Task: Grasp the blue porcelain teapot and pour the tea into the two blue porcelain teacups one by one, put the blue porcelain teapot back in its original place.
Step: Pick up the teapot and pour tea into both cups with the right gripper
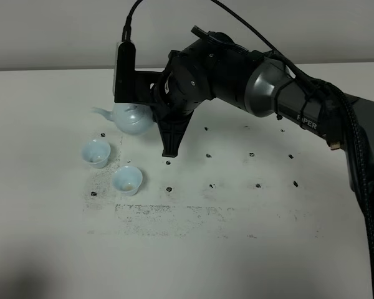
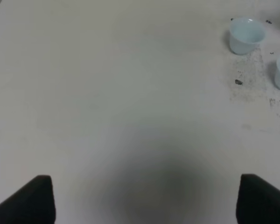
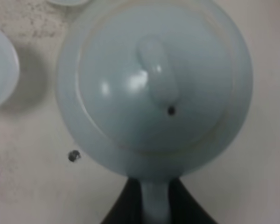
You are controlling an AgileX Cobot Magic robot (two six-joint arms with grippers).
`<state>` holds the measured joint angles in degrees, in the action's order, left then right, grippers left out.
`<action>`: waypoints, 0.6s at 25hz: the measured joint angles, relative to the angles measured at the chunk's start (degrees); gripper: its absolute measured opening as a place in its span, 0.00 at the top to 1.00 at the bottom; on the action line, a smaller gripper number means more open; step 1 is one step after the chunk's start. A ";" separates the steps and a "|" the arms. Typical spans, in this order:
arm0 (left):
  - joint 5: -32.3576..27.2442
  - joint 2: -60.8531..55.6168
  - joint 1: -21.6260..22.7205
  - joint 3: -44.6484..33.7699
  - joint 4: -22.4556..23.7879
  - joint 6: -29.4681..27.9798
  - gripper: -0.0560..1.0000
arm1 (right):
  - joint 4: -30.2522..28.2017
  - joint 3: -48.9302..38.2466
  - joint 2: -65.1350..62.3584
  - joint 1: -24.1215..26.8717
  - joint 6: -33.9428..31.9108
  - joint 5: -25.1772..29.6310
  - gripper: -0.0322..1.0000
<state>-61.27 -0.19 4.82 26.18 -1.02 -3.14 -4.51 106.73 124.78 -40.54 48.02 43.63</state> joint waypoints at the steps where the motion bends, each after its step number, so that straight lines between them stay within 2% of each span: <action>1: 0.00 0.00 0.00 0.00 0.00 0.00 0.24 | -0.16 0.00 0.00 -0.44 0.52 -0.67 0.93; 15: 0.00 0.00 0.00 0.00 0.00 0.00 0.24 | -8.34 -0.11 3.90 -1.95 4.14 -5.00 0.93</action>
<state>-61.27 -0.19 4.82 26.18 -1.02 -3.14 -12.85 106.62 128.68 -42.50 52.15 38.63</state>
